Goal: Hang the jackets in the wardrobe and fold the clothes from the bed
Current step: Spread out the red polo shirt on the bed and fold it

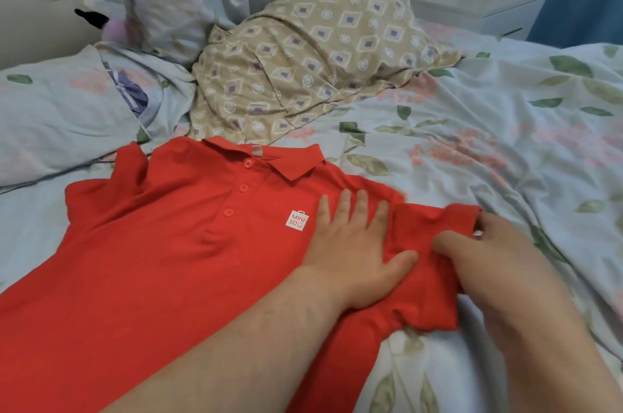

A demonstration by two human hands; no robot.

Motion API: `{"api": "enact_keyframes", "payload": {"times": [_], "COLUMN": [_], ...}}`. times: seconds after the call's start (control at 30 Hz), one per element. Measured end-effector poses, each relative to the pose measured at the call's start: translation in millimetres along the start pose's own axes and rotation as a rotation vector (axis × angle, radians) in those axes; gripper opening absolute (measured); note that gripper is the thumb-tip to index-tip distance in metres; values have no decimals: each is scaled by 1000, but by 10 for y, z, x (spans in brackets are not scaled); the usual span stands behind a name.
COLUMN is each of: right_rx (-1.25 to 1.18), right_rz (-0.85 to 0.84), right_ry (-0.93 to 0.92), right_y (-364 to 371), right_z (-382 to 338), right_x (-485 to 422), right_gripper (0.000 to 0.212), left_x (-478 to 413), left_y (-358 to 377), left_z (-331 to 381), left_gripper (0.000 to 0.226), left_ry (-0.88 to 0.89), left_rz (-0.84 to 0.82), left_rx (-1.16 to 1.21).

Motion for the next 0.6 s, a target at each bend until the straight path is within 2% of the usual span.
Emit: {"api": "enact_keyframes", "payload": {"times": [0.1,0.13,0.2,0.3,0.37,0.43,0.5,0.53,0.6], "right_rx": [176,181,60,-175,-298,-513,-764,-832,-914], "right_rz": [13,53,131,228,318,365,335,296,213], "right_ry": [64,94,137,160,167,161,139,128,114], "right_y": [-28,-50,-56,-97,-189,-210,-82,16,217], "right_z": [93,155,230,276,266,231,132,37,-148], "right_x": [12,10,20,38,44,36,44,74,151], "right_gripper": [42,35,21,29,37,48,44,40,32], "left_x": [23,45,88,218,339,404,395,385,430], "left_y": [24,8,-76,-244,-265,-218,-173,-205,-208], "left_z": [297,344,280,-1,-139,-48,99,107,-20], "left_gripper": [91,87,76,73,71,67,59,57,73], "left_ry": [87,123,135,-16,-129,-43,32,-11,-166], "left_rz": [-8,12,85,267,303,179,-61,-169,-307], "left_rx": [65,95,230,476,595,670,874,1147,1741]}}
Point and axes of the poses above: each hand's wrist, its own x-axis away from the middle knuckle, its own y-axis out of the palm, z = x × y, the point moved 10 cm from there along -x, towards the middle knuckle, and after that the axes turned 9 degrees about -y, right-handed, at the moved point
